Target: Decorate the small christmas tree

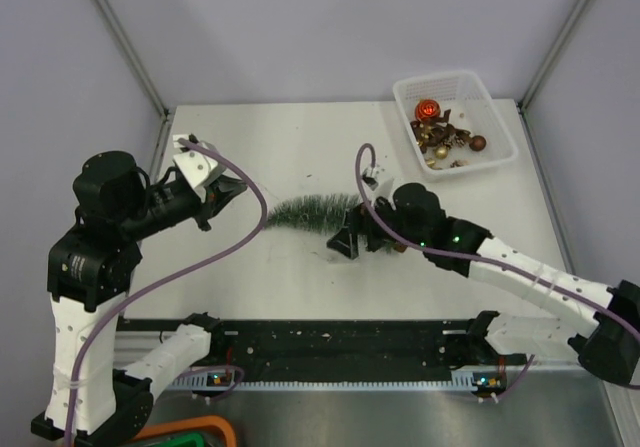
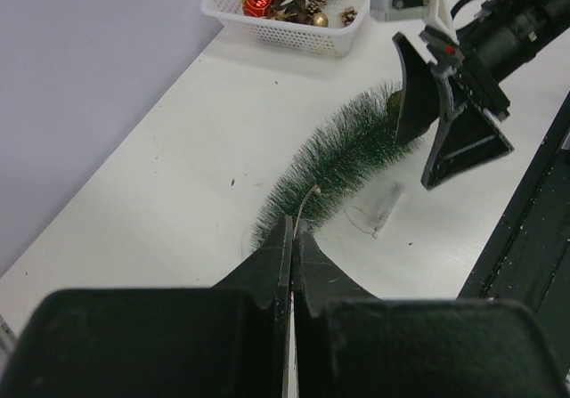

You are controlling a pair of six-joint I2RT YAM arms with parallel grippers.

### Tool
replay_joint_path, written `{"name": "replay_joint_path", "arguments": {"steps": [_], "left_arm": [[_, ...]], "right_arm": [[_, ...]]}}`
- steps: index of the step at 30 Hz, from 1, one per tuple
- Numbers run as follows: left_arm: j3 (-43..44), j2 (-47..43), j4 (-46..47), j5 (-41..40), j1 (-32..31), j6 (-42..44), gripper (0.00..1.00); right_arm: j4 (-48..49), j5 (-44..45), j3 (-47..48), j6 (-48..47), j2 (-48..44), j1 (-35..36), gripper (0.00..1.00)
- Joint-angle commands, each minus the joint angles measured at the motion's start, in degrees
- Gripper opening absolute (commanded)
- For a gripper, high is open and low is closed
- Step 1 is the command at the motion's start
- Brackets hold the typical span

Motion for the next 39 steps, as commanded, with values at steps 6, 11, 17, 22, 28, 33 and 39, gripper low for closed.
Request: {"name": "replay_joint_path", "arguments": {"steps": [6,11,17,22,28,33,39], "left_arm": [[0.6,-0.2,1.9,-0.3,-0.1,-1.9,0.00],[0.7,-0.4,2.0,-0.6,-0.1,-1.7,0.00],[0.6,-0.3,1.9,-0.9,-0.1,-1.1,0.00],[1.0,-0.2,1.9,0.0,-0.1,-1.7,0.00],[3.7,0.2,-0.7,5.4,-0.1,-5.1,0.00],[4.4,0.4,-4.8,13.1,-0.1,-9.0,0.00],[5.6,0.7,-10.4,20.7,-0.1,-9.6,0.01]], "right_arm": [[23.5,-4.3,-2.1,-1.1,10.9,7.2,0.84],[27.3,-5.3,-2.0,-2.1,16.4,7.6,0.74],[28.6,-5.2,-0.1,-3.5,23.0,8.5,0.61],[29.6,-0.9,0.9,-2.8,25.7,8.6,0.47],[31.4,13.2,2.6,-0.6,27.9,8.6,0.17],[34.6,21.9,2.3,3.7,28.7,8.7,0.17],[31.4,36.3,2.0,8.4,27.3,8.7,0.13]]}}
